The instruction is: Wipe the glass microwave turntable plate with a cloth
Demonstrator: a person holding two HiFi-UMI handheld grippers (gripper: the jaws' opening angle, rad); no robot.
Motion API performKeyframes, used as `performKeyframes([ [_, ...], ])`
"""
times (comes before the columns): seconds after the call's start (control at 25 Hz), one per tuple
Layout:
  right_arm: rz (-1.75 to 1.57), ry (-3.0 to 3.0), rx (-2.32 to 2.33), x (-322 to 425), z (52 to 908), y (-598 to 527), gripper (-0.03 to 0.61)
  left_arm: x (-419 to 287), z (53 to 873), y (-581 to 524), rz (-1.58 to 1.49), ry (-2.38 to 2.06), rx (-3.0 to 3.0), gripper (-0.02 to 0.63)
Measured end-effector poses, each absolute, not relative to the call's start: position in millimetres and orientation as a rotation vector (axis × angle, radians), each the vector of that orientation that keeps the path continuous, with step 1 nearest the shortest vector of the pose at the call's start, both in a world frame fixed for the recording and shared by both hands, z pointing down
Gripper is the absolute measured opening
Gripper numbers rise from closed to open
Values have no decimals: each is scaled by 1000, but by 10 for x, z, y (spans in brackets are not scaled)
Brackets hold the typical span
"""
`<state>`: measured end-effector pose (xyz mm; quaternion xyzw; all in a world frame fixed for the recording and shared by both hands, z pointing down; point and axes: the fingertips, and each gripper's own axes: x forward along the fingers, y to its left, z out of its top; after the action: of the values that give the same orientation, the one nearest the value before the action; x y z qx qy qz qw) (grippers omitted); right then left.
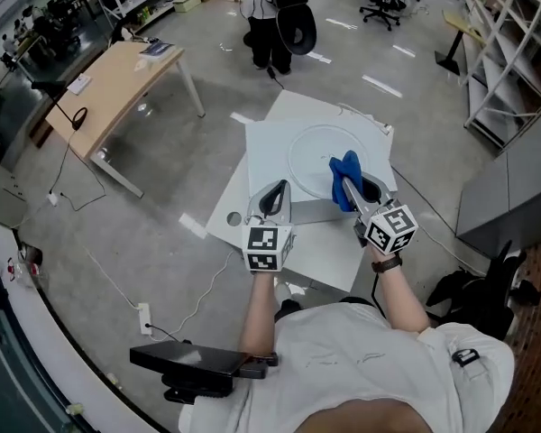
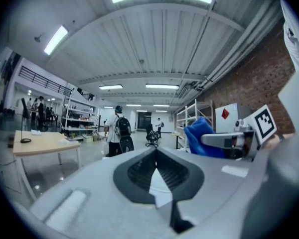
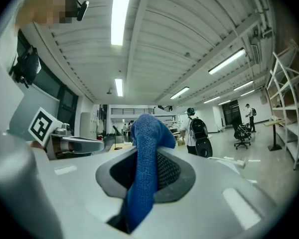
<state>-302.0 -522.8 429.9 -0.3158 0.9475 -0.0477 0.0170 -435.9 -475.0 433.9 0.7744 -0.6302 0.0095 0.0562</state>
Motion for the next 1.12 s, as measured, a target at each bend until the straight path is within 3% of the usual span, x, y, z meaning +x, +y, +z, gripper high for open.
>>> performKeyframes([
  [0.28, 31, 2950, -885, -2606, 4103, -4545, 64, -3628, 4018, -4109, 12, -2127, 2345, 2],
  [0.68, -130, 2968, -663, -1300, 4625, -2996, 64, -1744, 4399, -2806, 168, -2164, 2226, 2],
  [0.96, 127, 2971, -858, -756, 3947, -2780, 64, -1531, 3569, -2368, 57, -2340, 2282, 2],
  [1.12, 109, 2998, -899, -643, 3986, -2611, 64, -1420, 3433, -2173, -121, -2295, 2280, 2],
])
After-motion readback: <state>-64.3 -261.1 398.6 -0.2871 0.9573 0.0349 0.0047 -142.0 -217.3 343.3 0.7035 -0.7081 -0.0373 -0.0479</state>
